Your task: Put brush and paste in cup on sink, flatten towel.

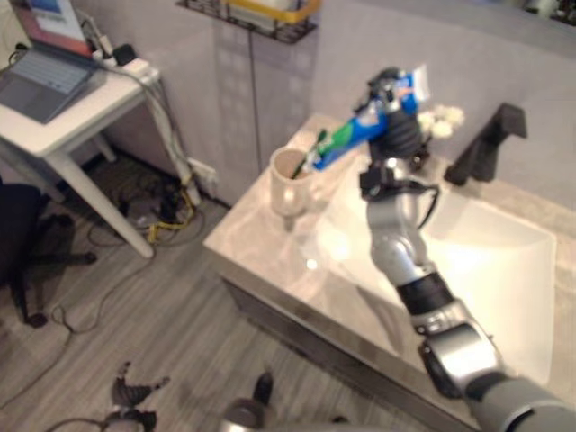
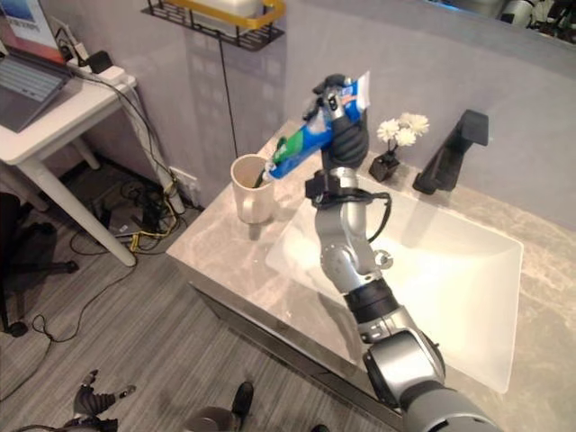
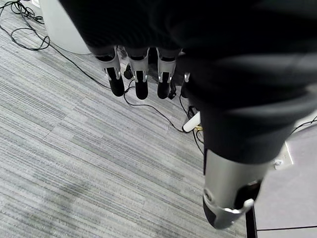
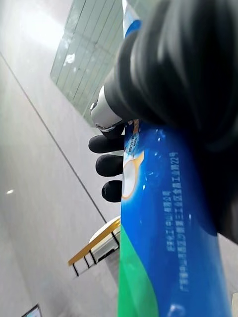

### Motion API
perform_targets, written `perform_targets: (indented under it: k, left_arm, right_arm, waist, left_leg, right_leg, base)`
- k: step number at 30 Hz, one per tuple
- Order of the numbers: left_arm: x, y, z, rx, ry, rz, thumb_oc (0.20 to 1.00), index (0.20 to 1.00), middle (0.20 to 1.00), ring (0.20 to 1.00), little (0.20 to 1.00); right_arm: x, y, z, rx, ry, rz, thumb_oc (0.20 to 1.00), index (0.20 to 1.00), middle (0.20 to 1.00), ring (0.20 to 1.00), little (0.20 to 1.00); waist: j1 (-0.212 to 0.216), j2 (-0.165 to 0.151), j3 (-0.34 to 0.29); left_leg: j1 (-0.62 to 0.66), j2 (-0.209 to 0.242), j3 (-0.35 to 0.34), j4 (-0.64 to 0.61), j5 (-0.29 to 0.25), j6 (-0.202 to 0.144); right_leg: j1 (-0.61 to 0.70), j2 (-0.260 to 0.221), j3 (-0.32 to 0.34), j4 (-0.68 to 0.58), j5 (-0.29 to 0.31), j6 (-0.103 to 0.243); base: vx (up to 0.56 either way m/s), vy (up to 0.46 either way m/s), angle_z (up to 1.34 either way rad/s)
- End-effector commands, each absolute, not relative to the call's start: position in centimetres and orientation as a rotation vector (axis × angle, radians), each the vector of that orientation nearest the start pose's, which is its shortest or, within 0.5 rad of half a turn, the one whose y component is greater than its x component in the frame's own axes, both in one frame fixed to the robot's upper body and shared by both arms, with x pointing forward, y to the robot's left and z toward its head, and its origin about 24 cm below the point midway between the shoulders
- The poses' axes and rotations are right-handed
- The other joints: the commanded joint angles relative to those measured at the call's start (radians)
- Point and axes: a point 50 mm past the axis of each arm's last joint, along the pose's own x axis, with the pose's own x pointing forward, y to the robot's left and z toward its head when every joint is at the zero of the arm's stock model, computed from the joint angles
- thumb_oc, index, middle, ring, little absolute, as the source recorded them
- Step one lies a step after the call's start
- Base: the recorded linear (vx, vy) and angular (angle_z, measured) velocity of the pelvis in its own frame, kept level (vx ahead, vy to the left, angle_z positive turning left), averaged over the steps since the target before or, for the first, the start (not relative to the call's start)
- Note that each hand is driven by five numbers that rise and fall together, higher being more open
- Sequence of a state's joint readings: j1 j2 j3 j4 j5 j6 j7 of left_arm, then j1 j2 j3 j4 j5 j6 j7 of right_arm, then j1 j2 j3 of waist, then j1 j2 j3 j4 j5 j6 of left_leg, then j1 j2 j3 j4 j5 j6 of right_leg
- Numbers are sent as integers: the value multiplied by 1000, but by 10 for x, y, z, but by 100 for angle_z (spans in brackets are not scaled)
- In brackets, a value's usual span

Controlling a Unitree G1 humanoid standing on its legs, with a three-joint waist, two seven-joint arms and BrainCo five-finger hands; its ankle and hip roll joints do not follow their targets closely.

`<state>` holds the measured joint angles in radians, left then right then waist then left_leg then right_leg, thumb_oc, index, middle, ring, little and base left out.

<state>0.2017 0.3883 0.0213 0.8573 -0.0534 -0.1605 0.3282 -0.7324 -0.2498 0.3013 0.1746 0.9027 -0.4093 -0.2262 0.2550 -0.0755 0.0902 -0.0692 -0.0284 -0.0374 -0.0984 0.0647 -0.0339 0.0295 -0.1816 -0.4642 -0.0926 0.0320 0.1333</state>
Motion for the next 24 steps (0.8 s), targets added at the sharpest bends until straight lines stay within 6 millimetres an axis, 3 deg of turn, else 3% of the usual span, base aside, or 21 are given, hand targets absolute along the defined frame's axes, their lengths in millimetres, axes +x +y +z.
perform_targets:
  k: [1, 12, 24]
  left_arm:
    - [95, 321, -105, 494, 820, 552, 1000, 1000, 1000, 1000, 1000]
    - [94, 318, -108, 493, 830, 537, 1000, 1000, 1000, 1000, 1000]
    - [94, 321, -107, 511, 832, 526, 1000, 1000, 1000, 1000, 1000]
  right_arm:
    - [323, -100, 263, 574, -783, 371, 200, 200, 200, 200, 200]
    - [318, -83, 273, 441, -807, 443, 200, 200, 200, 200, 200]
    - [315, -77, 294, 295, -889, 452, 200, 200, 200, 200, 200]
  waist:
    - [12, -7, -37]
    - [20, -28, -31]
    - [41, -78, -8]
  left_leg:
    - [10, 33, -25, 11, -103, 26]
    - [3, 29, -27, 11, -102, 30]
    - [-34, 25, -39, 11, -93, 30]
  right_leg:
    - [41, -63, -36, 5, -3, 30]
    - [34, -65, -34, 5, 5, 34]
    - [1, -60, -26, 5, 16, 37]
  base:
    - [0, 0, 0]
    - [0, 0, 0]
    - [-6, 16, 1]
